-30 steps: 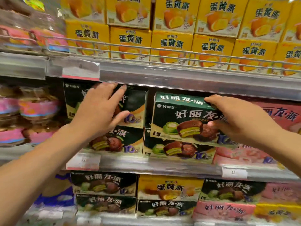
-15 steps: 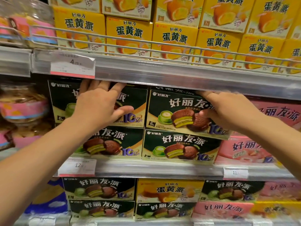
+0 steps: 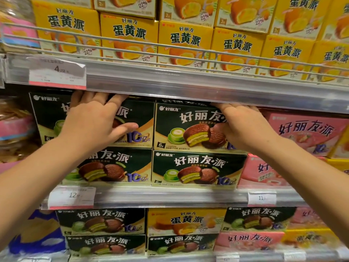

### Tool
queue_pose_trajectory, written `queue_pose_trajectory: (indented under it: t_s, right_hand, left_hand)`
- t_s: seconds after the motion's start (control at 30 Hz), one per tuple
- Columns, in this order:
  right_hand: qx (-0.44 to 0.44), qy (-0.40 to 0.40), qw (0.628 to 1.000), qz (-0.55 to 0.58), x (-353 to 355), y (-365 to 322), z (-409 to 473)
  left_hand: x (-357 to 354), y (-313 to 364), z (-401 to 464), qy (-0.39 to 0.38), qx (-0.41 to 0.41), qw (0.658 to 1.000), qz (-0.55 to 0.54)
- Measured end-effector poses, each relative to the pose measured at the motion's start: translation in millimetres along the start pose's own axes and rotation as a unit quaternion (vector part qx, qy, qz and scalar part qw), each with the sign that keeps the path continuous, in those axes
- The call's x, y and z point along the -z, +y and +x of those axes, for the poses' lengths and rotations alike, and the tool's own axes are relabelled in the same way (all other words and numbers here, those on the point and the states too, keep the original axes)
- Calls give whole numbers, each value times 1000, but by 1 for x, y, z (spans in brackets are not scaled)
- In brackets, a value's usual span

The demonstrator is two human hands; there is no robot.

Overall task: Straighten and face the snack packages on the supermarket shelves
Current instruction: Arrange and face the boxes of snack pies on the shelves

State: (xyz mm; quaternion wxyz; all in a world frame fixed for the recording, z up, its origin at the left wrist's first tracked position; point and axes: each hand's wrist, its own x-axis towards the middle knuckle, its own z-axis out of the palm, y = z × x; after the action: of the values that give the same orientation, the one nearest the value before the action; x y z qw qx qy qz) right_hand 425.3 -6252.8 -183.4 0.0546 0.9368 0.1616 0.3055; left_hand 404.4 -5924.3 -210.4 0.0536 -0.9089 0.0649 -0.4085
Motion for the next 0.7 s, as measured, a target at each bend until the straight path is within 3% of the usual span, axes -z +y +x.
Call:
queue_pose_trajectory:
  t_s: [0.27, 0.4, 0.53, 0.63, 0.7]
  right_hand:
    - [33, 31, 998, 38, 2, -4, -13]
    - [93, 107, 983, 116, -1, 21, -67]
    - [6, 145, 984, 101, 2, 91, -114]
    - [-59, 116, 990, 53, 11, 138, -117]
    - [-51, 94, 994, 22, 11, 157, -111]
  left_hand:
    - [-14, 0, -2, 41, -6, 999, 2]
    - [-20, 40, -34, 129, -94, 982, -103]
    - [-6, 125, -34, 103, -213, 958, -160]
    - [5, 176, -5, 90, -230, 960, -130]
    - [5, 195, 8, 85, -213, 968, -102]
